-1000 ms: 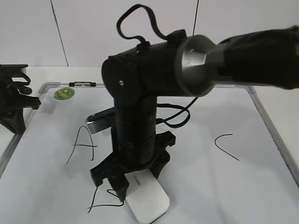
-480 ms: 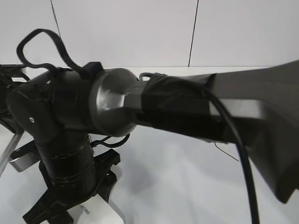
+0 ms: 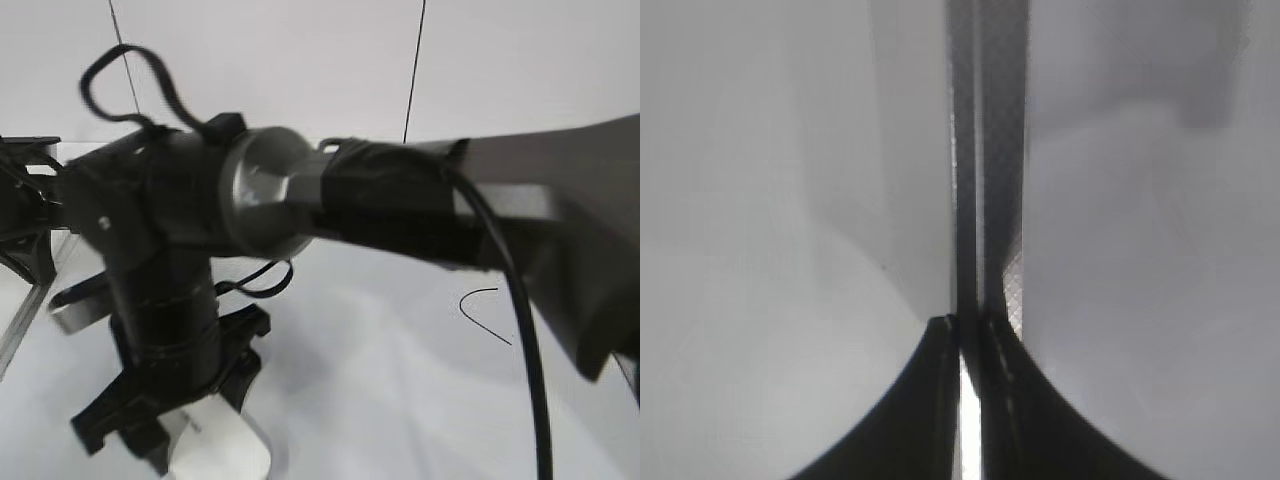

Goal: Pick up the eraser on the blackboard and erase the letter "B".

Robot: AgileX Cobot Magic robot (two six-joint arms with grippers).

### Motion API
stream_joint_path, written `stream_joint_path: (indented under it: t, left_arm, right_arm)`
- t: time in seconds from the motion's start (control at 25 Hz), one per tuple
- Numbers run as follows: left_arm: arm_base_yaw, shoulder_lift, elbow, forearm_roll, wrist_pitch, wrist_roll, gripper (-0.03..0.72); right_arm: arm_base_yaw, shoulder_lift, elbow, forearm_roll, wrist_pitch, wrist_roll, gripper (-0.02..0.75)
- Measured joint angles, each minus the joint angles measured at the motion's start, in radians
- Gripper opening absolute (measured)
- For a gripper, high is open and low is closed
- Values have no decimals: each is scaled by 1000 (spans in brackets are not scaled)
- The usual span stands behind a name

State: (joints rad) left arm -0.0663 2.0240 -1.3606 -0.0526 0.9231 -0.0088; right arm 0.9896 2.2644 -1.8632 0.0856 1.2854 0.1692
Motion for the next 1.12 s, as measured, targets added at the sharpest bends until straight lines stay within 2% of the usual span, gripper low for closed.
stream_joint_path:
  t: [0.24,0.44,0.96,1.12]
  left_arm:
    - [0,0,0,-2,-5,0,17]
    - [0,0,0,-4,-9,2,17]
    - [0,0,0,-6,-12,2,16]
    - [0,0,0,-6,-12,2,16]
  right_arm:
    - [-100,0,-2,-5,-23,4,526]
    - [-138,0,-4,-17,-28,6,526]
    - [-155,-46,79,-13,-89,-38,525]
    - [-131,-46,81,-10,-89,-82,525]
